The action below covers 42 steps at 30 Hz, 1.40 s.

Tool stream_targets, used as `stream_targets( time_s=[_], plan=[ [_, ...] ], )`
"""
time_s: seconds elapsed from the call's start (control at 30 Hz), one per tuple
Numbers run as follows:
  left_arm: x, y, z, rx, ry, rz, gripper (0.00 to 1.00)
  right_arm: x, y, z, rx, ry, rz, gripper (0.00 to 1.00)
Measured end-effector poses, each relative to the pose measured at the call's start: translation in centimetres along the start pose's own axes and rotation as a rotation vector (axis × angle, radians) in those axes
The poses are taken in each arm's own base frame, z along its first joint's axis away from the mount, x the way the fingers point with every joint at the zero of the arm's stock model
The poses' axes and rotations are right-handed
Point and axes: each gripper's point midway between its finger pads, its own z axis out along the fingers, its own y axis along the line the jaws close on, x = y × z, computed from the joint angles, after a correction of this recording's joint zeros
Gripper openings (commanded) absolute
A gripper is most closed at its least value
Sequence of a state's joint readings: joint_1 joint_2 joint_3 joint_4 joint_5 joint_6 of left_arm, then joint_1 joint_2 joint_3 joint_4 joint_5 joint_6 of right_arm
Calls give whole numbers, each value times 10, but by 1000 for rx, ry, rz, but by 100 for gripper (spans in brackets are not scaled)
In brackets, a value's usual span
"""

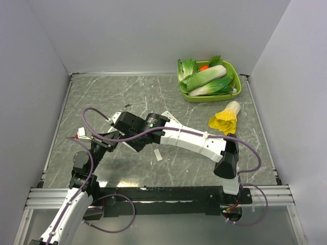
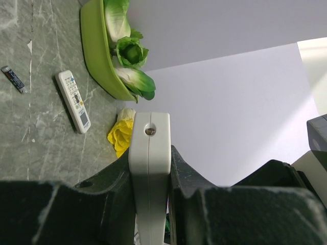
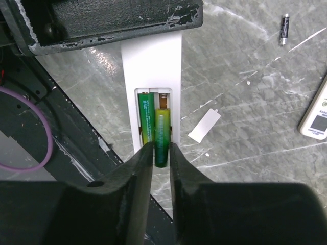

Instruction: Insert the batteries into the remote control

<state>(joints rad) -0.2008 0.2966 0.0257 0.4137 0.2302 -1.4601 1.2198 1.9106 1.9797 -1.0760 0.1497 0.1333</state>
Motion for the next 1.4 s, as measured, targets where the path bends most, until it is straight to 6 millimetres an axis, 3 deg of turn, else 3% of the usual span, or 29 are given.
stream_targets(
  time_s=[0.37, 0.53, 0.9, 1.03, 1.23, 1.4],
  plan=[
    [0, 2, 1, -8, 0, -7, 2, 0, 1, 1, 5, 0, -5, 34],
    [-1, 2, 1, -10, -3, -18, 2, -4, 2, 0, 11, -21, -13, 40],
    [0, -11, 1, 38, 4, -48, 2, -16, -1, -25, 0, -174, -33, 46],
    [0, -12, 1, 39, 6, -55, 2, -10, -3, -31, -14, -241, -31, 46],
    [2, -12, 1, 40, 14, -66, 2, 5, -9, -61, -65, -381, -26, 35],
    [2, -13, 0, 41, 16, -67, 2, 9, -12, -77, -117, -501, -7, 15]
  ],
)
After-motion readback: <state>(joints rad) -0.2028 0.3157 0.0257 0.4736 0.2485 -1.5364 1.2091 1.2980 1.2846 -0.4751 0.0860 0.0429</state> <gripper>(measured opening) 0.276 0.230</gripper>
